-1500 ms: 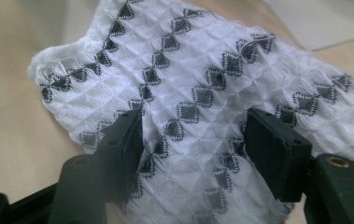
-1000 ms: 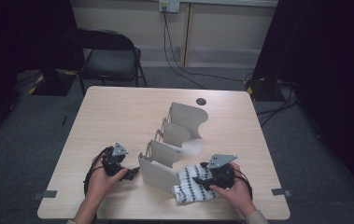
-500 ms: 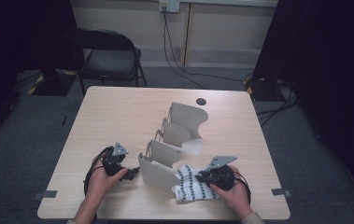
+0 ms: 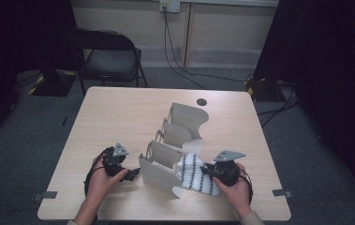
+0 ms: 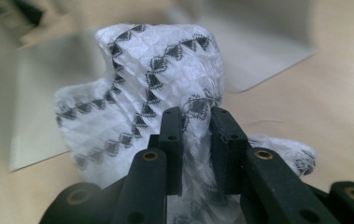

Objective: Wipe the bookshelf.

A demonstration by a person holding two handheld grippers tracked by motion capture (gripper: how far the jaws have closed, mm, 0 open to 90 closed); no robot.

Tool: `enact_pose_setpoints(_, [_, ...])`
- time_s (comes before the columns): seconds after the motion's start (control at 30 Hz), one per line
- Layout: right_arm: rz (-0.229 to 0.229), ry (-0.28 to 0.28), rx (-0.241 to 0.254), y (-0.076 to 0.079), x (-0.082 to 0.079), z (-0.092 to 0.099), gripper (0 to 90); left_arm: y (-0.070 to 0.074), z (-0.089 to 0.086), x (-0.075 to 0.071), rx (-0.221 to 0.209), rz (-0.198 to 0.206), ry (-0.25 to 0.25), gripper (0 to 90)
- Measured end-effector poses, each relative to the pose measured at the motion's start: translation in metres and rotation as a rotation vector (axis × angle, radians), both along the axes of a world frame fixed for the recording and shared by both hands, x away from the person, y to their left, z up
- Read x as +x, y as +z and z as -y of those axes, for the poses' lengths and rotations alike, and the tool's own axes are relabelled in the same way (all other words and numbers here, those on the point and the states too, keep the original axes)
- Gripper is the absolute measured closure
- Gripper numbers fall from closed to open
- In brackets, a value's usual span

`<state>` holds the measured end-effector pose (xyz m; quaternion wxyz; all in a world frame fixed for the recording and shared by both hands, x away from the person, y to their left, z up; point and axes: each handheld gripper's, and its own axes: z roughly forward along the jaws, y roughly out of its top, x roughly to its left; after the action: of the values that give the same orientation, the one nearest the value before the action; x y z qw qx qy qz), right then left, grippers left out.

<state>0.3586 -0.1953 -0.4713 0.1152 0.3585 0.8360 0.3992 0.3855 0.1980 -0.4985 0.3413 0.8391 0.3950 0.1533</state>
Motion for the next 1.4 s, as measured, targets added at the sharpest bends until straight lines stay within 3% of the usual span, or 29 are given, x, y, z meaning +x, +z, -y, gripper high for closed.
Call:
enact_pose_setpoints(0.07, [-0.043, 0.031, 0.026, -0.006, -0.008, -0.007, 75.2, 0.0, 0.0, 0.0, 0.002, 0.005, 0.0, 2.0])
enact_pose_setpoints(0.2, [-0.084, 0.07, 0.019, -0.009, -0.017, -0.018, 68.8, 0.0, -0.001, 0.0, 0.0, 0.005, -0.003, 2.0])
enact_pose_setpoints(0.37, [-0.094, 0.113, 0.013, -0.009, -0.024, -0.013, 55.4, -0.001, 0.0, 0.0, -0.004, 0.006, 0.0, 1.5])
enact_pose_setpoints(0.43, [-0.11, 0.137, 0.039, -0.01, -0.025, -0.009, 52.9, -0.001, 0.0, 0.0, -0.002, 0.005, 0.0, 1.0])
enact_pose_setpoints(0.67, [-0.106, 0.184, 0.042, -0.013, -0.03, -0.007, 46.7, -0.001, 0.002, 0.001, -0.006, 0.006, 0.009, 0.0])
enact_pose_setpoints(0.77, [-0.078, 0.209, 0.026, -0.014, -0.032, -0.013, 49.7, -0.002, 0.002, 0.001, -0.011, 0.007, 0.009, 0.0])
enact_pose_setpoints(0.87, [-0.056, 0.209, -0.014, -0.014, -0.031, -0.022, 59.6, -0.002, 0.001, 0.001, -0.001, 0.009, 0.0, 0.0])
enact_pose_setpoints(1.0, [-0.061, 0.211, -0.004, -0.013, -0.028, -0.03, 69.1, -0.003, 0.0, 0.0, -0.01, 0.02, -0.004, 0.0])
enact_pose_setpoints(1.4, [-0.035, 0.249, -0.014, -0.014, -0.013, -0.063, 71.6, -0.003, 0.001, -0.002, -0.016, 0.023, 0.0, 0.0])
